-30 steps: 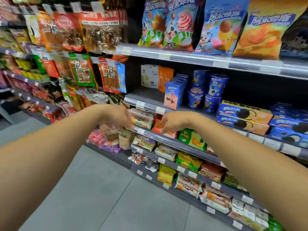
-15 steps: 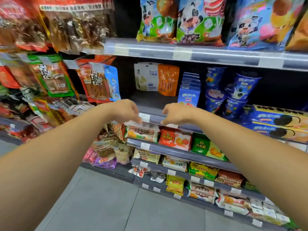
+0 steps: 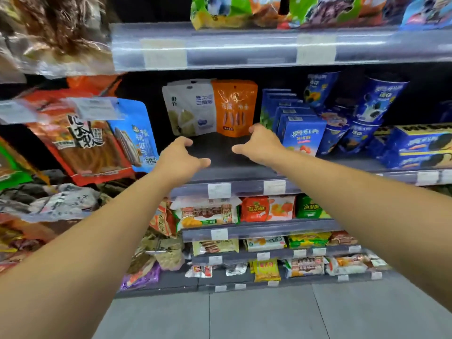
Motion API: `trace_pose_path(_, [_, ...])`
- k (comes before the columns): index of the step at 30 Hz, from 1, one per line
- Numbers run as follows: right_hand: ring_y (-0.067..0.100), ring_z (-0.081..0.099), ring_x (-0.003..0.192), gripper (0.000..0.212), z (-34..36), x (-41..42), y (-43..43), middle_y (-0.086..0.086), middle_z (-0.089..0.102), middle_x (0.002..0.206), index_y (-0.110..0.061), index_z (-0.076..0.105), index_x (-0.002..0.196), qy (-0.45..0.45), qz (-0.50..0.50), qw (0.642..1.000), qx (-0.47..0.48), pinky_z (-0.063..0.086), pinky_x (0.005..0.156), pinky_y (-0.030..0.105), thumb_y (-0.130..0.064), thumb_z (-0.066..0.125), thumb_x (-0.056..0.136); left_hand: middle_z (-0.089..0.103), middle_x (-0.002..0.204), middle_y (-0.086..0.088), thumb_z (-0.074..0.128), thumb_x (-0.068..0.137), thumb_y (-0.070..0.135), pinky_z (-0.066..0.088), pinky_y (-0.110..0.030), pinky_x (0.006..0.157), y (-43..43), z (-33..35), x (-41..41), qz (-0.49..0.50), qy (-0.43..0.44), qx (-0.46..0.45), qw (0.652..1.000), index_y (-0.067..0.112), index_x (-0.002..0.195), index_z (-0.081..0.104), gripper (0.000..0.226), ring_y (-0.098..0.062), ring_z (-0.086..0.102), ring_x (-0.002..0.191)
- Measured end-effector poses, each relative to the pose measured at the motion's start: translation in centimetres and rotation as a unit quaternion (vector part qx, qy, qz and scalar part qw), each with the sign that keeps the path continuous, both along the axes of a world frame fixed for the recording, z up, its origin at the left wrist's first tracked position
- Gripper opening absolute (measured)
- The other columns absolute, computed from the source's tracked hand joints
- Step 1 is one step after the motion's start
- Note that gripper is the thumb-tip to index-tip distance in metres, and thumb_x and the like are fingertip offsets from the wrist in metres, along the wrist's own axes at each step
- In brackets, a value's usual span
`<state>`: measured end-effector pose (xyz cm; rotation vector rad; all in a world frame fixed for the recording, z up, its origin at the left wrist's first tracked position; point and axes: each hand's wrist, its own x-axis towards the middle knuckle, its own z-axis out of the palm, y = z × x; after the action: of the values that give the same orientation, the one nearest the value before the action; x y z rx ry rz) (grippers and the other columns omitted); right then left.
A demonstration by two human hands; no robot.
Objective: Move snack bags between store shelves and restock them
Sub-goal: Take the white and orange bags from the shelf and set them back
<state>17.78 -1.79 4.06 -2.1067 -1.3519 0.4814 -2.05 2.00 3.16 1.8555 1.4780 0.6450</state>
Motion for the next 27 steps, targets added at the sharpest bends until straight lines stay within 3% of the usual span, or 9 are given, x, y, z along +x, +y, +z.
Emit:
trace_pose_path(2, [0.026, 0.062, 0.107, 0.066, -1.0, 0.5, 2.1, 0.006, 0.064, 0.119, -0.014, 0.053, 0.129, 0.029, -0.040, 0.999, 0.024, 0.043, 0.075, 0.028, -0.044, 0.077, 0.077, 0.055, 0.131, -0.004, 0.079, 0.076, 0.041, 0.044, -0.026, 0.073, 1.8, -0.7, 0.6, 0.008, -0.024, -0.005, 1.000, 0.022, 0.142, 0.041, 0.078, -0.016, 0.052, 0.095])
trace_pose_path(5, [0.028, 0.059, 0.117, 0.067, -2.9, 1.2, 5.5, 0.006, 0.062, 0.128, -0.015, 0.051, 0.131, 0.074, -0.085, 0.992, 0.062, 0.039, 0.080, 0.025, -0.039, 0.080, 0.076, 0.052, 0.138, -0.007, 0.080, 0.075, 0.039, 0.047, -0.034, 0.085, 4.2, -1.8, 1.5, 0.028, -0.066, -0.012, 0.997, 0.020, 0.143, 0.039, 0.082, -0.021, 0.055, 0.108])
trace_pose_path(7, [0.028, 0.055, 0.124, 0.073, -4.2, 1.8, 7.7, 0.006, 0.058, 0.136, -0.015, 0.046, 0.136, 0.117, -0.109, 0.984, 0.074, 0.041, 0.089, 0.027, -0.038, 0.080, 0.075, 0.053, 0.136, -0.006, 0.081, 0.074, 0.038, 0.045, -0.033, 0.084, 5.9, -2.6, 2.0, 0.040, -0.093, 0.000, 0.995, 0.022, 0.141, 0.042, 0.079, -0.025, 0.054, 0.118])
trace_pose_path(10, [0.027, 0.054, 0.126, 0.087, -6.3, 2.7, 10.5, 0.006, 0.056, 0.139, -0.016, 0.039, 0.143, 0.168, -0.128, 0.972, 0.106, 0.044, 0.104, 0.040, -0.038, 0.082, 0.070, 0.055, 0.117, 0.003, 0.083, 0.072, 0.036, 0.042, -0.030, 0.084, 8.4, -3.9, 2.6, 0.071, -0.126, 0.024, 0.989, 0.022, 0.133, 0.047, 0.072, -0.022, 0.054, 0.117])
trace_pose_path(12, [0.026, 0.055, 0.124, 0.094, -7.5, 3.1, 11.8, 0.005, 0.058, 0.136, -0.016, 0.034, 0.145, 0.205, -0.141, 0.959, 0.133, 0.043, 0.102, 0.037, -0.036, 0.084, 0.067, 0.054, 0.112, 0.007, 0.083, 0.072, 0.033, 0.042, -0.028, 0.085, 9.8, -5.0, 3.0, 0.091, -0.144, 0.031, 0.985, 0.020, 0.131, 0.047, 0.071, -0.022, 0.056, 0.115])
trace_pose_path(15, [0.027, 0.054, 0.126, 0.101, -8.8, 3.5, 13.7, 0.008, 0.058, 0.138, -0.014, 0.030, 0.147, 0.239, -0.165, 0.942, 0.169, 0.038, 0.100, 0.032, -0.030, 0.087, 0.066, 0.058, 0.122, -0.001, 0.085, 0.071, 0.031, 0.042, -0.028, 0.087, 11.3, -6.3, 3.6, 0.117, -0.157, 0.032, 0.980, 0.018, 0.132, 0.045, 0.074, -0.025, 0.056, 0.118])
trace_pose_path(19, [0.028, 0.054, 0.127, 0.101, -9.4, 3.8, 15.7, 0.008, 0.058, 0.138, -0.014, 0.034, 0.146, 0.260, -0.183, 0.929, 0.187, 0.041, 0.108, 0.044, -0.020, 0.090, 0.062, 0.054, 0.139, -0.007, 0.085, 0.070, 0.034, 0.046, -0.033, 0.095, 12.4, -7.5, 3.8, 0.125, -0.142, 0.024, 0.982, 0.021, 0.140, 0.041, 0.084, -0.027, 0.054, 0.124])
trace_pose_path(27, [0.028, 0.059, 0.122, 0.092, -9.5, 3.4, 16.9, 0.007, 0.062, 0.131, -0.014, 0.044, 0.138, 0.292, -0.192, 0.912, 0.214, 0.046, 0.103, 0.048, -0.008, 0.091, 0.059, 0.048, 0.145, -0.008, 0.084, 0.073, 0.028, 0.045, -0.044, 0.105, 13.1, -7.7, 3.1, 0.126, -0.156, 0.009, 0.980, 0.023, 0.145, 0.035, 0.087, -0.027, 0.049, 0.130])
